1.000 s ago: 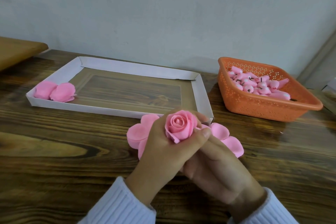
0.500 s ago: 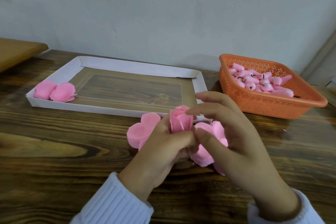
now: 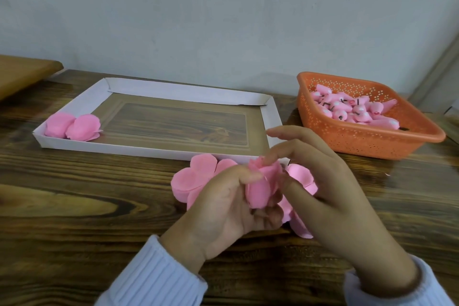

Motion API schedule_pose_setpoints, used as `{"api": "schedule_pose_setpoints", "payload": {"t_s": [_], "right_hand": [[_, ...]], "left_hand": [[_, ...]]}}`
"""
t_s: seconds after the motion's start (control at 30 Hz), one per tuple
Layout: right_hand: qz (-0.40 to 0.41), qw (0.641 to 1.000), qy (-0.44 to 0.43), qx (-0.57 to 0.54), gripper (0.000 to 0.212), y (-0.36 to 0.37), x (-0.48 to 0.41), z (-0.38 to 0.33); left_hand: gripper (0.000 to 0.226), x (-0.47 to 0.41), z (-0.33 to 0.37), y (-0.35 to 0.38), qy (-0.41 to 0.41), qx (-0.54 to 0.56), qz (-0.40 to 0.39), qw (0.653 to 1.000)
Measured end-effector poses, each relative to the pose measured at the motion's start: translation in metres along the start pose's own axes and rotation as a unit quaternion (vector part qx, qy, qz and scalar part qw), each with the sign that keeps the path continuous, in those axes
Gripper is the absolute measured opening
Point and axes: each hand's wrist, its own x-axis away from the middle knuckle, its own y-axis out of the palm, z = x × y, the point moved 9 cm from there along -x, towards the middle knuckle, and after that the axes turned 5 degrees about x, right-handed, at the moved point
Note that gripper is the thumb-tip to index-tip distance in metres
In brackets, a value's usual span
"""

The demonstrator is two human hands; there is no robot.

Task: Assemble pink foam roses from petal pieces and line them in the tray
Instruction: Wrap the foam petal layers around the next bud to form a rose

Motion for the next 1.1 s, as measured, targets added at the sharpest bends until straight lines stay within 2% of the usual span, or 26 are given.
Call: {"api": "schedule_pose_setpoints", "payload": {"t_s": [0.07,0.17,0.37,0.53,0.7,0.9,1.1], "right_hand": [[-0.001,1.0,-0.008,0.011,0.022,0.0,0.0,-0.001],[-0.005,0.999,-0.015,0.044,0.022,0.001,0.0,0.0],[-0.015,0.995,-0.035,0.091,0.023,0.003,0.002,-0.001],[-0.013,0.996,-0.036,0.083,0.019,0.002,0.001,0.0],[-0.019,0.989,-0.077,0.124,0.015,0.006,0.002,-0.005],[0.057,0.977,-0.142,0.15,0.016,-0.006,0.004,-0.017],[0.09,0.978,-0.107,0.155,0.007,-0.012,0.003,-0.011]], "left_hand": [[0.036,-0.001,-0.001,0.0,0.0,-0.004,0.013,1.0],[0.059,-0.002,-0.003,-0.001,-0.013,-0.016,0.03,0.999],[0.079,-0.003,-0.005,-0.007,-0.008,-0.01,0.048,0.999],[0.061,-0.003,-0.007,-0.009,-0.013,-0.017,0.043,0.999],[0.056,-0.004,-0.009,-0.013,-0.011,-0.003,0.046,0.999],[0.059,-0.005,-0.01,-0.013,-0.02,0.019,0.032,0.999],[0.055,-0.005,-0.01,-0.011,-0.025,0.008,0.023,0.999]]}}
